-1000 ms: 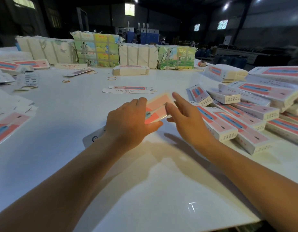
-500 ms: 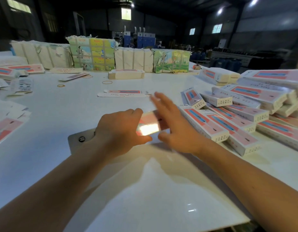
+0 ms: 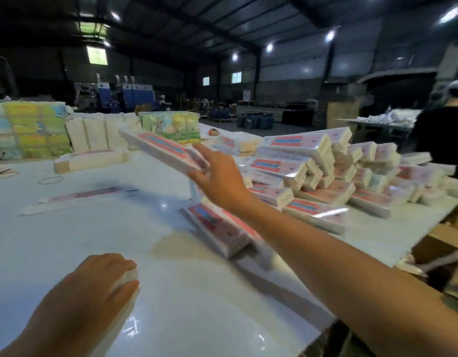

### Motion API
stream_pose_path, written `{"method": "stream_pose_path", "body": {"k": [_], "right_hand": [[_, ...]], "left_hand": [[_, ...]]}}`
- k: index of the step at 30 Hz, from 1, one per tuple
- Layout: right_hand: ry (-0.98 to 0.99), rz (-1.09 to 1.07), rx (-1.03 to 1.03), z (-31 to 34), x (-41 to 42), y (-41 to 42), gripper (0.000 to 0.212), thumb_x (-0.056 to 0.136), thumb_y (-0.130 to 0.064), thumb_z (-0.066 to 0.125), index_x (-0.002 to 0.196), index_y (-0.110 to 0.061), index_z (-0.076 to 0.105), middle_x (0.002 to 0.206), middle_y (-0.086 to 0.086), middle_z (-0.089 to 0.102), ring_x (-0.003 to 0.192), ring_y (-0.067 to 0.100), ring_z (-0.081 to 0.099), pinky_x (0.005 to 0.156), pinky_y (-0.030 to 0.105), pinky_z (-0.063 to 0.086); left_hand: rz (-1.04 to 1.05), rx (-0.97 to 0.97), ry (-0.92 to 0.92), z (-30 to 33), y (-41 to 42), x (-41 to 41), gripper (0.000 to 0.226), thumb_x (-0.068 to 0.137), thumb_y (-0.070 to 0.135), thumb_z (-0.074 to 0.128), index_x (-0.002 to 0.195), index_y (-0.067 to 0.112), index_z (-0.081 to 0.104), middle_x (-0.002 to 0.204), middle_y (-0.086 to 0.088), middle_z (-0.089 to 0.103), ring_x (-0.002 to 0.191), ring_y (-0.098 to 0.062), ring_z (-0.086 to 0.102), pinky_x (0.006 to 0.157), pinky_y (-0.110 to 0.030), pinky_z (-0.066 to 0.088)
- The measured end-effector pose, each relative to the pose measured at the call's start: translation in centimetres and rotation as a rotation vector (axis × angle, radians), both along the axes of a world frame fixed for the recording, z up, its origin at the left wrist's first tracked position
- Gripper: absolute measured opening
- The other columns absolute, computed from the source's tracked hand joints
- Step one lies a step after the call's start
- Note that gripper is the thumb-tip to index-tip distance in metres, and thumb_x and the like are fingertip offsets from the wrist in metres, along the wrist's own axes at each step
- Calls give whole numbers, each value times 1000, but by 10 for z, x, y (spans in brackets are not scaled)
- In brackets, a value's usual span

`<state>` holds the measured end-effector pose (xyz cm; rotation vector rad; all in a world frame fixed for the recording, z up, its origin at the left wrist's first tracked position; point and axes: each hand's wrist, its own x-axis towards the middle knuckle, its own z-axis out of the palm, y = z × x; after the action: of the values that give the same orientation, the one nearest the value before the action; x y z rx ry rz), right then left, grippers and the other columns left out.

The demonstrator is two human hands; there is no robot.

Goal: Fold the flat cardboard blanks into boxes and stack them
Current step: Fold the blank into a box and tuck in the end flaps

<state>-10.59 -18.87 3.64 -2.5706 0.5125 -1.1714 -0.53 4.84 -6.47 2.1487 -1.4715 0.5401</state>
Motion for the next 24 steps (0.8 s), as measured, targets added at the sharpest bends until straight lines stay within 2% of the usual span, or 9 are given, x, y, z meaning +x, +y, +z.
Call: {"method": "stream_pose_path", "body": {"k": [1, 4, 6, 8, 11, 14, 18, 22, 24], "right_hand": [[-73, -74, -17, 17, -7, -26, 48, 91, -32, 57, 137, -23, 46, 117, 13, 57, 109, 29, 47, 86, 36, 38], [-226, -359, -82, 65, -45, -107, 35, 91, -23, 54, 125, -20, 57, 122, 12, 53, 112, 30, 45, 83, 25, 29], [-256, -550, -99, 85, -79, -156, 33, 90, -14, 49, 121, -19, 61, 128, 15, 47, 115, 35, 41, 88, 26, 28], [-170, -715, -78, 89, -112, -193, 37, 89, -6, 46, 120, -17, 62, 132, 18, 40, 120, 37, 35, 98, 32, 30], [130, -858, 15, 77, -146, -221, 35, 87, -4, 50, 118, -14, 64, 130, 19, 39, 125, 36, 29, 102, 42, 34], [161, -863, 41, 74, -151, -217, 30, 88, -9, 53, 114, -12, 65, 129, 19, 43, 125, 36, 33, 102, 43, 36], [109, -858, -107, 93, -134, -195, 32, 87, -4, 43, 110, -5, 66, 129, 18, 50, 123, 35, 36, 102, 46, 35], [-108, -483, -195, 104, -83, -128, 33, 89, -3, 42, 101, -7, 72, 117, 11, 64, 114, 28, 50, 94, 41, 42], [-147, -232, -149, 89, -51, -75, 31, 91, -4, 43, 103, -7, 72, 110, 7, 68, 96, 12, 58, 82, 23, 45]], "left_hand": [[-35, 5, 20, -3, -3, 6, 36, 72, 51, 41, 97, 31, 58, 95, 14, 61, 87, -28, 60, 70, -46, 47], [-121, -19, -78, -7, -12, 15, 33, 77, 49, 42, 100, 27, 49, 96, 8, 47, 74, -19, 53, 63, -40, 48], [-120, -52, -102, -4, -15, 16, 32, 78, 50, 41, 99, 27, 48, 93, 7, 43, 65, -14, 44, 57, -40, 50], [-98, -43, -93, 0, -16, 18, 34, 82, 54, 39, 98, 26, 48, 92, 5, 41, 57, -17, 45, 49, -43, 51], [-91, -56, -148, 2, -21, 20, 45, 91, 62, 25, 97, 23, 48, 93, 2, 41, 50, -28, 55, 46, -44, 51], [-87, -86, -136, 8, -22, 14, 33, 72, 46, 45, 97, 24, 48, 93, 0, 41, 51, -31, 56, 45, -46, 52], [-72, -28, -87, 15, -19, 6, 31, 67, 42, 44, 92, 27, 54, 90, 1, 46, 54, -30, 57, 48, -43, 52], [52, 84, 57, 20, -14, -5, 45, 69, 51, 33, 85, 29, 68, 86, 11, 59, 81, -19, 59, 61, -32, 50], [94, 137, 111, 19, -13, -7, 54, 67, 58, 20, 94, 36, 62, 95, 17, 53, 94, -10, 49, 74, -27, 44]]}}
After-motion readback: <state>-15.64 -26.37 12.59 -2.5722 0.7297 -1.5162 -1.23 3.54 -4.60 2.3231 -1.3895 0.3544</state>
